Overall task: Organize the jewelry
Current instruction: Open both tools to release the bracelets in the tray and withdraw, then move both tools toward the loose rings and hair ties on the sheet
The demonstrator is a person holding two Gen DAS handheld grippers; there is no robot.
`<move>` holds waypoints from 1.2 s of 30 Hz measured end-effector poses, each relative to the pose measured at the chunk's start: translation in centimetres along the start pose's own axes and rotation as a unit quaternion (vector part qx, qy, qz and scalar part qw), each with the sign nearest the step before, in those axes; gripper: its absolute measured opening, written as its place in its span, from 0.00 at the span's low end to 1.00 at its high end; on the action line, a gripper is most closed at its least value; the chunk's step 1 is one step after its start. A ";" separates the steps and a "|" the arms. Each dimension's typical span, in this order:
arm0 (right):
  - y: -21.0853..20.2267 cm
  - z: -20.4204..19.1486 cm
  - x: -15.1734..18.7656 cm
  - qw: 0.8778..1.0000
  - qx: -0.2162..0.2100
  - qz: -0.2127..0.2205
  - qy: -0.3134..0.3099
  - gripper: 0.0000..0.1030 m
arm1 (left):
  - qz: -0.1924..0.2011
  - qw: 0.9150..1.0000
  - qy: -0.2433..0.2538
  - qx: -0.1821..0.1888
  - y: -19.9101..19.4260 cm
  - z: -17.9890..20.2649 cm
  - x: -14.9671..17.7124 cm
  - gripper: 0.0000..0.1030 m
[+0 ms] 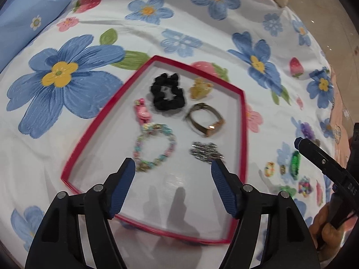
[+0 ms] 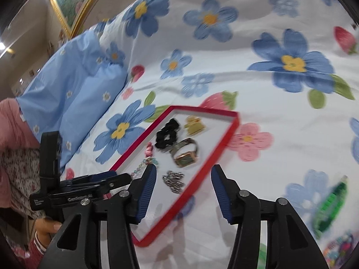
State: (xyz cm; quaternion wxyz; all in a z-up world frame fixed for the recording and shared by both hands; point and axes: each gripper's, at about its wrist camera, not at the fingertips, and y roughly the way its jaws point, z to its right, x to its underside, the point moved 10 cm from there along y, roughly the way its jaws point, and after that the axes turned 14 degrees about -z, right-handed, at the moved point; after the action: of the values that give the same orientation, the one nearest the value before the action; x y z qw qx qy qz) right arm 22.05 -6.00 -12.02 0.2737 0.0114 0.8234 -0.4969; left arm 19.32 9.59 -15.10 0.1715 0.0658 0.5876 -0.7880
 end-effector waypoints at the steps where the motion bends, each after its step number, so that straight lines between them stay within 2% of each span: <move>1: -0.9 0.7 0.3 1.000 0.005 0.006 0.007 0.52 | 0.002 1.000 0.005 0.001 -0.2 0.5 0.2 0.69; 10: -6.4 6.3 3.2 0.997 0.041 0.033 0.053 0.58 | 0.000 0.999 0.051 0.012 -0.8 5.8 1.5 0.70; 20: -10.5 12.0 6.9 0.991 0.068 0.052 0.101 0.61 | -0.013 0.995 0.096 0.018 -0.3 10.8 3.0 0.70; 30: -14.5 16.2 9.8 0.983 0.094 0.074 0.141 0.62 | -0.015 0.992 0.126 0.017 0.1 14.3 3.5 0.71; 36: -15.5 17.8 10.6 0.980 0.104 0.077 0.151 0.62 | -0.022 0.990 0.135 0.015 0.7 15.6 3.7 0.72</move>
State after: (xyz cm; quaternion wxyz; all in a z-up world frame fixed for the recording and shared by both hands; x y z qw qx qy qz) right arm 16.35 -31.18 -10.69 0.1806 0.1779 0.7958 -0.5499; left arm 17.65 -6.12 -12.21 0.0725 0.1617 0.5945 -0.7843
